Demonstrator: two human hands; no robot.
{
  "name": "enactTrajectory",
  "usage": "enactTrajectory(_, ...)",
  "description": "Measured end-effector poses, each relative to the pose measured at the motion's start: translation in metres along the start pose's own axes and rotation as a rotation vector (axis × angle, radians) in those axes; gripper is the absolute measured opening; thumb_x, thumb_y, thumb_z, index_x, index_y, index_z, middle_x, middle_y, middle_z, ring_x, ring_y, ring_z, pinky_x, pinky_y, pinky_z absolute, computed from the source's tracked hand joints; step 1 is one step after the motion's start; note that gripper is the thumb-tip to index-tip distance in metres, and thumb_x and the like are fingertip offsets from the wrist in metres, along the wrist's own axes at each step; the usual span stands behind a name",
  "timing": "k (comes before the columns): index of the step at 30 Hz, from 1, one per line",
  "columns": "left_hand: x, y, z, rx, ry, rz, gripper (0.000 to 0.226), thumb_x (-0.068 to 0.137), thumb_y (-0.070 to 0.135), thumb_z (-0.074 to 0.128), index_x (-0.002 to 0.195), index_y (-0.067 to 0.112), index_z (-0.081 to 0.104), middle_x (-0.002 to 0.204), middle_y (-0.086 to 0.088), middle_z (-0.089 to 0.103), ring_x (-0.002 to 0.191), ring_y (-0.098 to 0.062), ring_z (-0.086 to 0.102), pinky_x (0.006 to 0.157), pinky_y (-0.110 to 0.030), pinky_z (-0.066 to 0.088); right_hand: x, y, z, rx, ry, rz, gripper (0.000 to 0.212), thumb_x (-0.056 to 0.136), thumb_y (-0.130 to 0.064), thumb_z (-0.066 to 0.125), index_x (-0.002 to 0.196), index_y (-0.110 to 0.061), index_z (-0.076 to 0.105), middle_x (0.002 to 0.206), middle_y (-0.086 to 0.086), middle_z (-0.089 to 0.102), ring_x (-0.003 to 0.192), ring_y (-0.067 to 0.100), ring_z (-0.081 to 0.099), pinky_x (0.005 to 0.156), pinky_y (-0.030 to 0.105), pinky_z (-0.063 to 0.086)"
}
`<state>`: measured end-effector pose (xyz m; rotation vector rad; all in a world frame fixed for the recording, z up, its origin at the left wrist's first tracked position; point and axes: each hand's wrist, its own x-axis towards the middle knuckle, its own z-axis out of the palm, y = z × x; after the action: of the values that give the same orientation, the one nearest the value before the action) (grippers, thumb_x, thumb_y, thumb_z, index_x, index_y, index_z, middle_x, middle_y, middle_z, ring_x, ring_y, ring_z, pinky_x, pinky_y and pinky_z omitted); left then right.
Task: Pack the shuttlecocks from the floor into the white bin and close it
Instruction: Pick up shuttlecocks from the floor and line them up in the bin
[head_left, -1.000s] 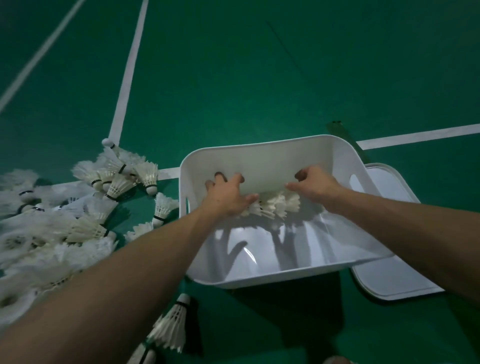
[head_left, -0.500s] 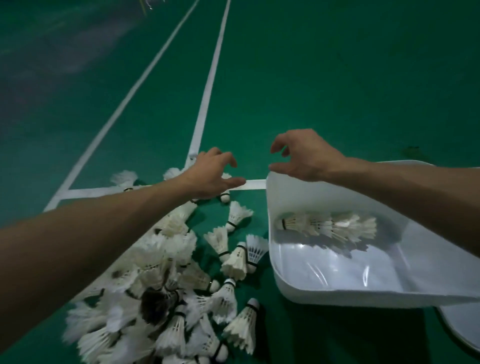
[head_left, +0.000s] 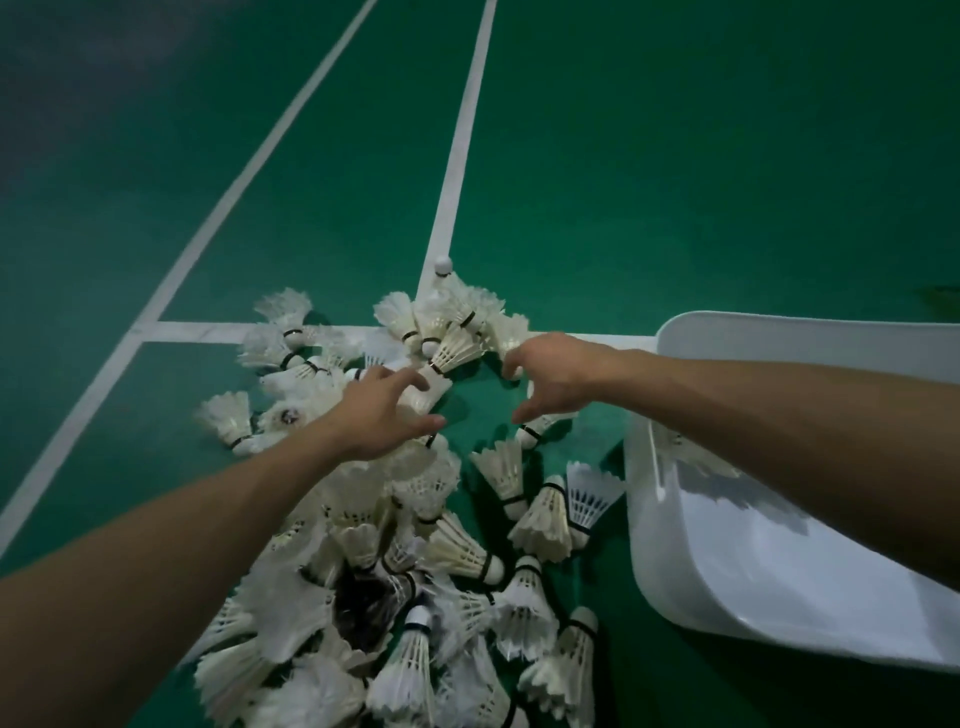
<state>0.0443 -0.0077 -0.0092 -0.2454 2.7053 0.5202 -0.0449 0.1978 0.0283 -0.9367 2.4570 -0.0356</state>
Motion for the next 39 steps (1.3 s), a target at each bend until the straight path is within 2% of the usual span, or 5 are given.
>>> enactTrajectory(11, -0.006, 0.016, 0.015, -0.106, -0.080, 0.249, 0.067, 0.076, 0.045, 0.073, 0.134, 0.029, 0.044, 0.139, 0.005, 0.041, 0.122, -0.011, 0.043, 0.104, -0.030, 0.037, 0.030, 0.005, 0.018, -0.098, -0.190, 0.017, 0.067, 0.080, -0.018, 0.076, 0.140, -0.017, 0.046, 0.136, 0.006, 0.052, 0.118, 0.026, 0.053, 0.081, 0.025, 0.038)
enactTrajectory(19, 0.011, 0.063, 0.030, 0.063, -0.162, 0.286, 0.071, 0.081, 0.046, 0.068, 0.141, 0.035, 0.031, 0.124, 0.007, 0.060, 0.094, -0.013, 0.056, 0.091, -0.032, 0.046, 0.015, 0.014, 0.005, 0.000, 0.032, -0.015, 0.046, 0.083, 0.002, 0.066, 0.126, -0.013, 0.060, 0.126, 0.007, 0.062, 0.110, 0.023, 0.059, 0.077, 0.024, 0.045)
enactTrajectory(24, 0.016, 0.075, 0.048, 0.260, -0.029, 0.173, 0.060, 0.084, 0.038, 0.062, 0.138, 0.039, 0.035, 0.108, 0.006, 0.067, 0.109, -0.021, 0.057, 0.095, -0.042, 0.042, -0.002, 0.028, -0.013, 0.127, 0.221, 0.057, 0.042, 0.082, 0.006, 0.060, 0.118, -0.015, 0.064, 0.121, 0.009, 0.064, 0.103, 0.023, 0.059, 0.077, 0.029, 0.049)
enactTrajectory(34, -0.004, 0.060, 0.002, -0.327, 0.106, 0.134, 0.038, 0.088, 0.015, 0.064, 0.123, 0.027, 0.056, 0.096, 0.007, 0.062, 0.083, -0.007, 0.060, 0.064, -0.016, 0.043, -0.025, 0.022, -0.024, 0.259, 0.370, 0.068, 0.045, 0.083, 0.009, 0.062, 0.121, -0.014, 0.062, 0.123, 0.009, 0.061, 0.080, 0.014, 0.056, 0.069, 0.017, 0.043)
enactTrajectory(39, -0.013, 0.051, -0.009, -0.369, 0.163, 0.084, 0.051, 0.087, 0.010, 0.065, 0.130, 0.032, 0.050, 0.095, 0.008, 0.062, 0.085, -0.006, 0.060, 0.078, -0.025, 0.048, -0.035, 0.023, -0.029, 0.333, 0.414, 0.089, 0.036, 0.083, 0.007, 0.064, 0.113, -0.014, 0.066, 0.113, 0.010, 0.067, 0.098, 0.022, 0.063, 0.086, 0.029, 0.052)
